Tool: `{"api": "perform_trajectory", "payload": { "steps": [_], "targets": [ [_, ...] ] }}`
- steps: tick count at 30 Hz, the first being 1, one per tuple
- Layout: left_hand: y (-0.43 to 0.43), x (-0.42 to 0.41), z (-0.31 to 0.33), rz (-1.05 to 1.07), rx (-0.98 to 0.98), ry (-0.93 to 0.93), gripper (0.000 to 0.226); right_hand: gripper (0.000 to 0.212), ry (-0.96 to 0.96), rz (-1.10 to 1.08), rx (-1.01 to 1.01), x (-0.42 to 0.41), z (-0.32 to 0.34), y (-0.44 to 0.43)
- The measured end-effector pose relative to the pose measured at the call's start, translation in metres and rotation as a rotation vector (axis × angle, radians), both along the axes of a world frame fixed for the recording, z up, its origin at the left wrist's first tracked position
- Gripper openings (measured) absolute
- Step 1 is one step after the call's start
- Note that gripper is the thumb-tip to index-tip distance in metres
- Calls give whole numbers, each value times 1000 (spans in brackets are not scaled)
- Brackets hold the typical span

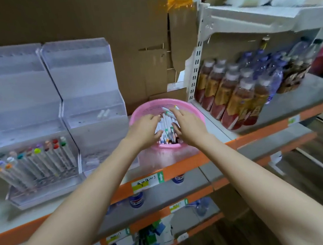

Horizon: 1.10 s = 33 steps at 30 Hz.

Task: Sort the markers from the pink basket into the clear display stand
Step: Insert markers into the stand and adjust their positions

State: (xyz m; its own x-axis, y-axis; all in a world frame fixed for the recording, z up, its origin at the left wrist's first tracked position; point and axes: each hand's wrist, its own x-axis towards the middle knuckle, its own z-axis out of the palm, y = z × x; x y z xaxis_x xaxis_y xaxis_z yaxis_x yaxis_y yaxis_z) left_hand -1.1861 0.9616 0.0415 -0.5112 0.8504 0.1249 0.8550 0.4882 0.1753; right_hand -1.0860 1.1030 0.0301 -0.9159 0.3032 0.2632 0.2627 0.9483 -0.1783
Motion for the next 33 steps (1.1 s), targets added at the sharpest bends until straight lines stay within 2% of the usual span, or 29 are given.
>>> {"api": "perform_trajectory", "payload": {
  "steps": [3,6,10,12,14,16,19,23,27,30,33],
  "targets": [
    [13,-4,-7,38,-99,-123,42,51,-128,-48,-15,-10,-8,15],
    [25,-10,-13,95,-164,-126,31,43,-206,-73,-48,-22,-14,23],
    [40,-17,-18,204,-97,-130,15,27,-217,-39,-80,-34,-19,30],
    [46,-20,-20,259,-36,-153,8,26,-211,-46,-136,-39,-19,33],
    [51,-23,-24,288,12,-160,13,26,-205,-72,-214,-43,-18,36],
    [52,-24,-27,308,55,-184,7,25,-208,-98,-267,-45,-17,39],
    [52,-25,-29,301,98,-242,24,20,-235,-114,-292,-49,-19,38],
    [50,-23,-30,302,110,-237,26,34,-288,-170,-232,-56,-22,29],
    [49,-22,-29,309,135,-269,28,49,-294,-173,-311,-57,-18,28],
    [49,-22,-29,328,177,-332,31,64,-380,-145,-349,-58,-12,28],
    [48,-23,-28,356,211,-389,37,60,-453,-159,-359,-61,-9,28]
  ]
}}
